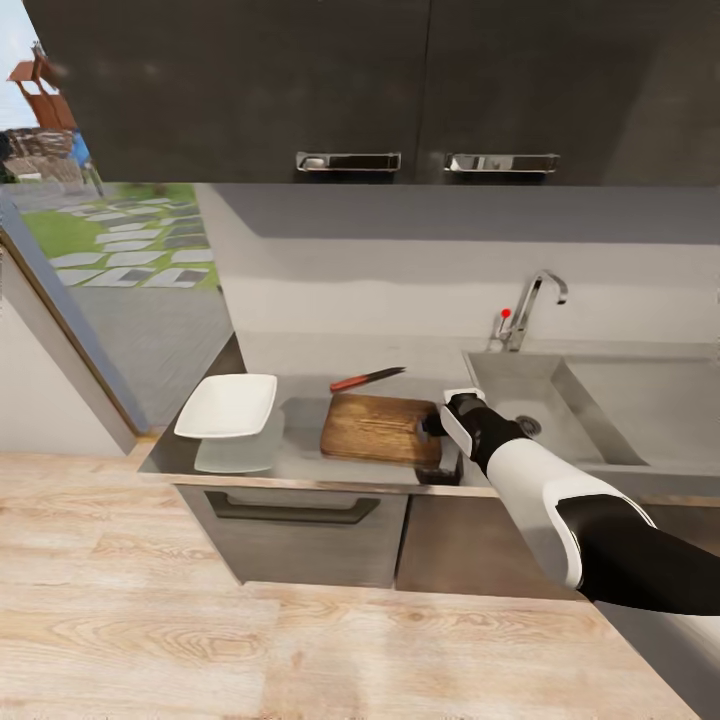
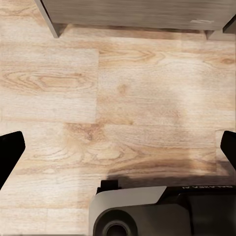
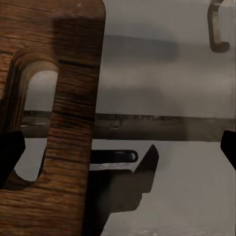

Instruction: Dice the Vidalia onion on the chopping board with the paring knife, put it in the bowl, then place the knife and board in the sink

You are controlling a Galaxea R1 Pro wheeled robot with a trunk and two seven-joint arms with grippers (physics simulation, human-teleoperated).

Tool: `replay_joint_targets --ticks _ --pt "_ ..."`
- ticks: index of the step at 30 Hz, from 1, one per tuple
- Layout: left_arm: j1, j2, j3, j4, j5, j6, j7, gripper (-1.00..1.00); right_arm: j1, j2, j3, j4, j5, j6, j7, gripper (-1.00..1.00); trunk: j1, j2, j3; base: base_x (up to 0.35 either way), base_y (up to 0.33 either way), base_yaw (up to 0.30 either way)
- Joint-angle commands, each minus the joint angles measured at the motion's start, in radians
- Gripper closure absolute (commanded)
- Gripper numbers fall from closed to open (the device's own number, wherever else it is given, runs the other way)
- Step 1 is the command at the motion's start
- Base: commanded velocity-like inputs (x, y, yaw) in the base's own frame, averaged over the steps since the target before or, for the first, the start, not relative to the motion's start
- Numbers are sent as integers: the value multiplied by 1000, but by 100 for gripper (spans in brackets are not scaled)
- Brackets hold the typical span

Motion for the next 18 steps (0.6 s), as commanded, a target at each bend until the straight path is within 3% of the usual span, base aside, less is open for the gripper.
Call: replay_joint_targets --ticks 1,18 --pt "0 1 -3 0 7 -3 -3 -100 -1 0 7 -1 -6 6 -5 -100 0 -2 -2 -192 0 0" --pt "-1 1 -3 0 7 -3 -3 -100 -1 0 7 -1 -6 5 -5 -100 0 -2 -2 -317 0 0"
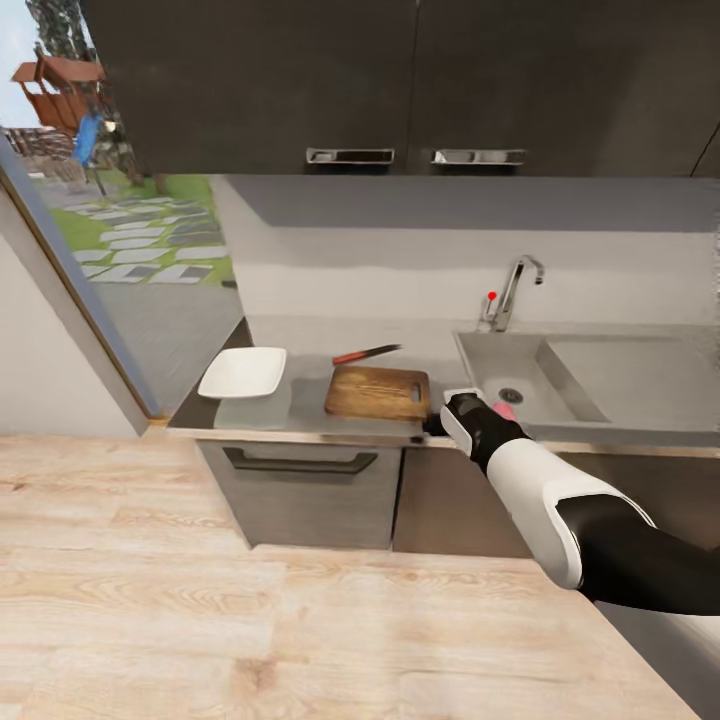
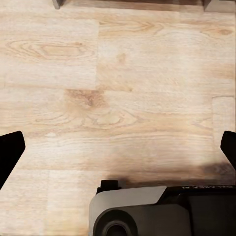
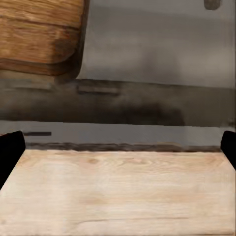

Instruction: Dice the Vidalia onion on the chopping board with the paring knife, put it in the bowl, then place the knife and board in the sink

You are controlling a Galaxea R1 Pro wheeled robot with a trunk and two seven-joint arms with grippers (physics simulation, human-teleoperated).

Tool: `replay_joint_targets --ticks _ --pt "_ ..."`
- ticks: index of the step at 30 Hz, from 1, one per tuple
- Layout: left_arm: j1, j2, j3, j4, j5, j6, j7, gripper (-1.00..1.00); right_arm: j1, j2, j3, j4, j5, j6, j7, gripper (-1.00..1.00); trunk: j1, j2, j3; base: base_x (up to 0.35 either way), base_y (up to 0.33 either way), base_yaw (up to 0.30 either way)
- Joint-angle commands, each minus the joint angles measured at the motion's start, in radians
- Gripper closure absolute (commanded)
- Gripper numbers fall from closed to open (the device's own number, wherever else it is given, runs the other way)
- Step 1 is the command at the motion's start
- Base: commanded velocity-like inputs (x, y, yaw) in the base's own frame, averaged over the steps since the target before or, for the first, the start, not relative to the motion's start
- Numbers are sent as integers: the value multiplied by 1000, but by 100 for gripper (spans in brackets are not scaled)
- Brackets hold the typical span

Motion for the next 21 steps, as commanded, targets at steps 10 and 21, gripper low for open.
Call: replay_joint_targets --ticks 10,21 --pt "0 1 -3 0 7 -3 -3 -100 18 0 7 3 -6 -74 -4 -100 0 -2 -2 -219 0 0" --pt "0 1 -3 0 7 -3 -3 -100 174 -2 7 10 78 -351 32 -100 0 -2 -2 -9 0 0"
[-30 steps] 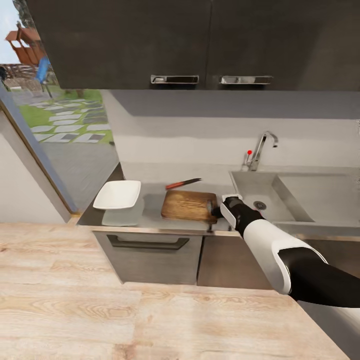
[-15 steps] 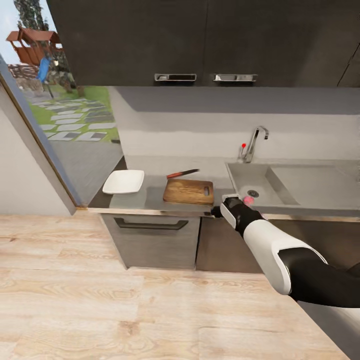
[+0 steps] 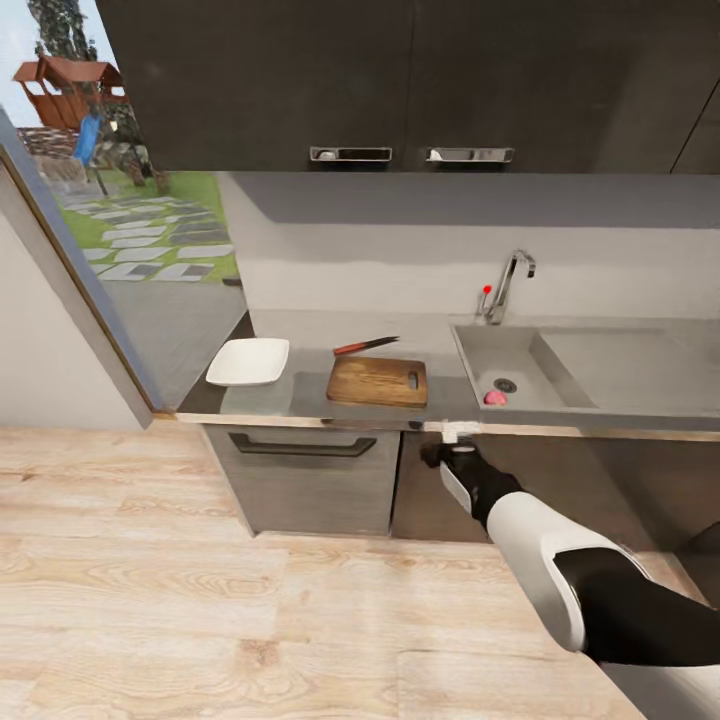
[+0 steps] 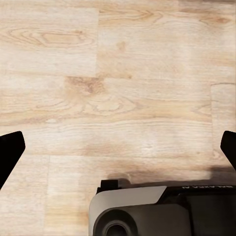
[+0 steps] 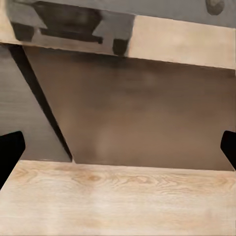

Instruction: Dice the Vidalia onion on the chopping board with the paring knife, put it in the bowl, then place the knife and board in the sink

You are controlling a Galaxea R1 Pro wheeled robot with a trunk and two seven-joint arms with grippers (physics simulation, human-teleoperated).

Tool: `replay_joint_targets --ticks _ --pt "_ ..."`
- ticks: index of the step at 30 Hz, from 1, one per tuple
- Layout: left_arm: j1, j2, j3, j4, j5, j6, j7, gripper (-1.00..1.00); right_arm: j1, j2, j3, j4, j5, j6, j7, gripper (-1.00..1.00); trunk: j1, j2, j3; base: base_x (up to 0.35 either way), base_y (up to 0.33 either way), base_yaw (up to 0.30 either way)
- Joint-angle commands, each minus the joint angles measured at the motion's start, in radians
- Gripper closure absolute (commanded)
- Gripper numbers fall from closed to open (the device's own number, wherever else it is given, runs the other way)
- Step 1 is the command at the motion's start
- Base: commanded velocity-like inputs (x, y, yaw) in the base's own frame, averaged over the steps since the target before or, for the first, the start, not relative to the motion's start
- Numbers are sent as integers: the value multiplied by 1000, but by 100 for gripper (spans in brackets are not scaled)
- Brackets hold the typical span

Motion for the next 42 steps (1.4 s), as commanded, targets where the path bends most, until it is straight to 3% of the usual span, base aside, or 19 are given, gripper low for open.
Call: replay_joint_targets --ticks 1,4,11,13,17,22,31,32,40,42 --pt "-1 1 -3 1 7 -3 -3 -100 18 -1 8 -2 17 -17 9 -100 1 -2 -2 0 0 0" --pt "-1 1 -3 1 7 -3 -3 -100 83 -5 6 -2 45 -71 32 -100 1 -2 -2 0 0 0" --pt "0 1 -3 1 7 -3 -3 -100 251 -7 6 18 58 -183 44 -100 1 -2 -2 0 0 0" --pt "0 1 -3 1 7 -2 -3 -100 272 -7 6 52 58 -220 44 -100 1 -2 -2 0 0 0" --pt "-1 1 -3 1 7 -2 -2 -100 302 -7 7 180 59 -367 45 -100 1 -2 -2 0 0 0" --pt "-1 1 -3 1 7 -2 -2 -100 402 -13 7 204 59 -434 47 -100 1 -2 -2 0 0 0" --pt "0 1 -2 1 8 -2 -2 -100 674 -32 8 209 59 -636 48 -100 1 -2 -2 0 0 0" --pt "-1 1 -2 1 8 -2 -2 -100 791 -47 8 210 59 -694 48 -100 1 -2 -2 0 0 0" --pt "-1 0 -2 1 10 -1 -1 -100 985 -69 8 210 58 -742 49 -100 1 -2 -2 0 0 0" --pt "-1 -1 -2 1 10 -1 -1 -100 1082 -67 8 210 57 -761 73 -100 1 -2 -2 0 0 0"
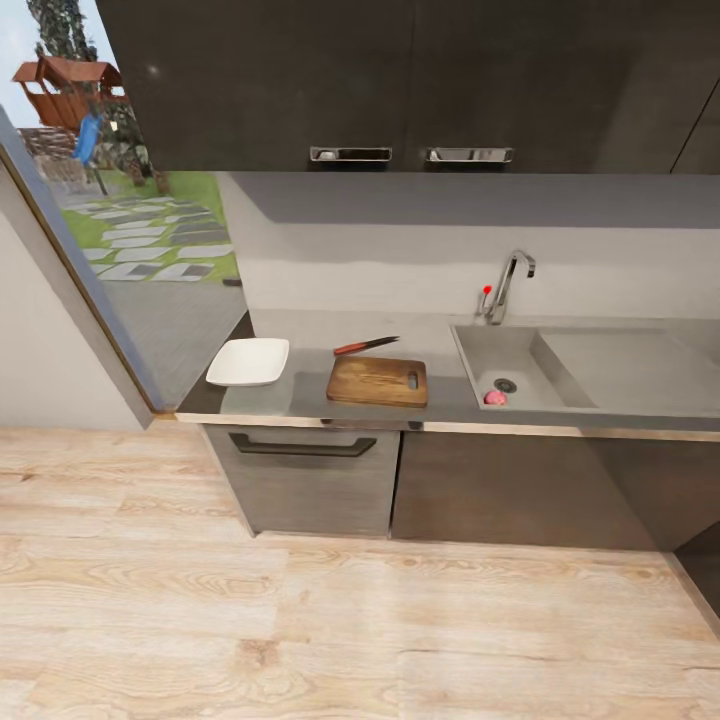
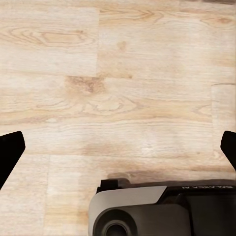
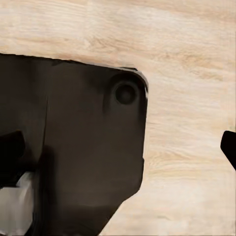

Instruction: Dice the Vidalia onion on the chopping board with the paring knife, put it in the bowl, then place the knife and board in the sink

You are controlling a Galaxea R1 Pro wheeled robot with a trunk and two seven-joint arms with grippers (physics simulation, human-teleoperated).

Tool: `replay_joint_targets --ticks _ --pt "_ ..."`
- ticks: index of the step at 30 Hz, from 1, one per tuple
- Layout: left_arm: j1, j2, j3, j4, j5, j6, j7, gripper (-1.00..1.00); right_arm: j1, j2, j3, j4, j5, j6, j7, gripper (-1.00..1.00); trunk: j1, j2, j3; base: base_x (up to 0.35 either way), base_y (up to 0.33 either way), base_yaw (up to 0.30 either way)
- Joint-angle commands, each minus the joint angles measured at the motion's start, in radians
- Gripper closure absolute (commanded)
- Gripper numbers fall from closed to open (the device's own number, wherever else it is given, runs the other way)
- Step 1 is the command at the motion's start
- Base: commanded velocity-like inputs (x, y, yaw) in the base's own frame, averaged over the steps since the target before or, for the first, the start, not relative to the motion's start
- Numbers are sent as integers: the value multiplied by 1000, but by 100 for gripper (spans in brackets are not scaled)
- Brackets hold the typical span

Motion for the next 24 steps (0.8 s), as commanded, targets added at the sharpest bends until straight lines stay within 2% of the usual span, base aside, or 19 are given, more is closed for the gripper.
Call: replay_joint_targets --ticks 1,6,9,12,13,15,16,20,21,24 --pt "-1 1 -3 1 7 -3 -3 -100 32 1 6 0 7 -4 4 -100 1 -2 -2 0 0 0" --pt "0 1 -3 1 7 -3 -3 -100 72 -7 -2 -10 5 -8 23 -100 1 -2 -2 0 0 0" --pt "0 1 -3 1 7 -3 -3 -100 76 -23 -5 -82 5 -2 3 -100 1 -2 -2 0 0 0" --pt "0 1 -3 1 7 -3 -3 -100 77 -42 -6 -229 4 25 -36 -100 1 -2 -2 0 0 0" --pt "0 1 -3 0 6 -3 -3 -100 78 -51 -6 -382 3 111 -61 -100 1 -2 -2 0 0 0" --pt "0 1 -3 0 6 -3 -3 -100 78 -54 -6 -508 3 208 -68 -100 1 -2 -2 0 0 0" --pt "0 1 -3 -1 6 -3 -3 -100 78 -55 -7 -601 2 267 -70 -100 1 -2 -2 0 0 0" --pt "-1 1 -3 -1 6 -3 -3 -100 78 -58 -21 -762 -7 322 -73 -100 1 -2 -2 0 0 0" --pt "-1 1 -3 -1 6 -3 -3 -100 78 -59 -45 -835 -21 332 -73 -100 1 -2 -2 0 0 0" --pt "-1 1 -3 -1 6 -3 -3 -100 78 -59 -81 -885 -47 335 -71 -100 1 -2 -2 0 0 0"
